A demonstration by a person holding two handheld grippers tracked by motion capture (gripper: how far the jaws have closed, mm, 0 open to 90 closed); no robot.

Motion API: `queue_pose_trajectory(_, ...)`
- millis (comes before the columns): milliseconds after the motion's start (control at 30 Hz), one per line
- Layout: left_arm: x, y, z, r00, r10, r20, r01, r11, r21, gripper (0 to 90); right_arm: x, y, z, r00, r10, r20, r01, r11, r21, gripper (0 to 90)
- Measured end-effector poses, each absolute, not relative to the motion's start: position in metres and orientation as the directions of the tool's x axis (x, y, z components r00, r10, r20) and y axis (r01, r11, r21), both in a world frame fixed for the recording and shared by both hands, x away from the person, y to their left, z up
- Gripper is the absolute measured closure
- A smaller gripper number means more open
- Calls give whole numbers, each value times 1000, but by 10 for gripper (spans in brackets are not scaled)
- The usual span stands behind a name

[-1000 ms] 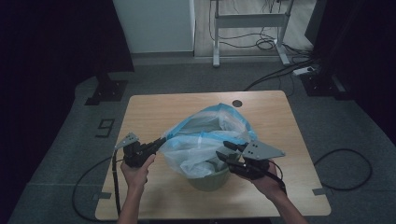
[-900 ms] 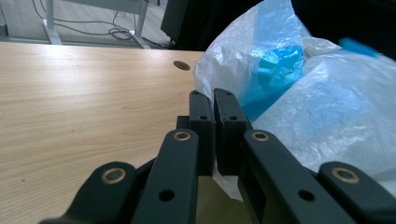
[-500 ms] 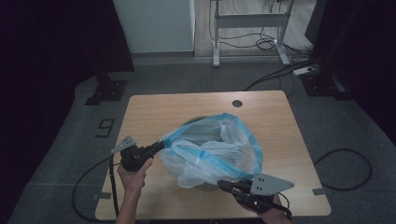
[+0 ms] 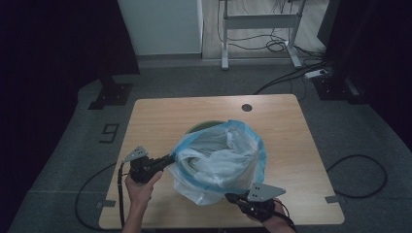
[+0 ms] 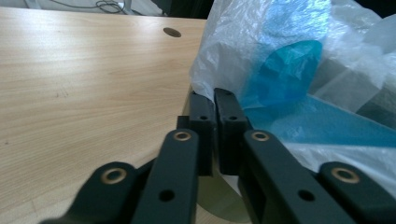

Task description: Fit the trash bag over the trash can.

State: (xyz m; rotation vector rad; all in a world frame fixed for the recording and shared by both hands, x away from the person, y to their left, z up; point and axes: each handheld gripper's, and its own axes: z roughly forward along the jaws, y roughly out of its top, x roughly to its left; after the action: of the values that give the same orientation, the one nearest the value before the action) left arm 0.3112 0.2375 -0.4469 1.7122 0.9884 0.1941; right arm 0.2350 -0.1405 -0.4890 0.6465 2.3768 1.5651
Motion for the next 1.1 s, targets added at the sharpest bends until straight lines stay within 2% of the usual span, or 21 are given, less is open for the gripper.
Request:
queue_pose_trajectory(67, 309, 240, -444, 648, 679, -346, 503, -40, 863, 755, 240, -144, -492, -864, 497, 79, 264, 314, 912, 887)
queue_pose_trajectory(200, 302, 243, -431, 667, 679, -307, 455, -45, 889, 453, 244, -150, -492, -842, 531, 93, 285, 293, 913, 886)
queue_pose_trajectory(300, 295, 244, -419, 691, 665, -283, 415, -45, 909, 349, 243, -150, -490, -843, 531, 85, 280, 298, 913, 884)
queue_pose_trajectory(467, 288, 237, -399, 724, 651, -228, 357, -71, 931, 284, 243, -149, -488, -840, 537, 77, 277, 303, 912, 875)
queue_pose_trajectory(700, 311, 208, -384, 757, 633, -163, 350, -182, 919, 260, 243, -149, -487, -838, 541, 74, 275, 301, 913, 864)
queue_pose_trajectory(767, 319, 203, -385, 761, 632, -147, 355, -216, 910, 304, 243, -149, -488, -837, 542, 74, 275, 300, 914, 861)
queue_pose_trajectory(867, 325, 196, -384, 756, 646, -105, 346, -259, 902, 496, 243, -151, -490, -833, 547, 79, 281, 296, 913, 851)
queue_pose_trajectory(900, 327, 196, -383, 757, 643, -112, 349, -254, 902, 588, 243, -151, -491, -833, 548, 77, 279, 296, 913, 845)
queue_pose_trajectory(967, 330, 197, -381, 755, 641, -139, 361, -229, 904, 687, 241, -152, -493, -833, 548, 69, 272, 298, 915, 824)
queue_pose_trajectory(1033, 333, 198, -381, 738, 659, -145, 377, -223, 899, 754, 238, -153, -493, -834, 549, 56, 259, 299, 918, 770)
queue_pose_trajectory(1100, 335, 200, -381, 728, 667, -161, 387, -205, 899, 805, 234, -154, -490, -830, 557, 44, 248, 296, 922, 662)
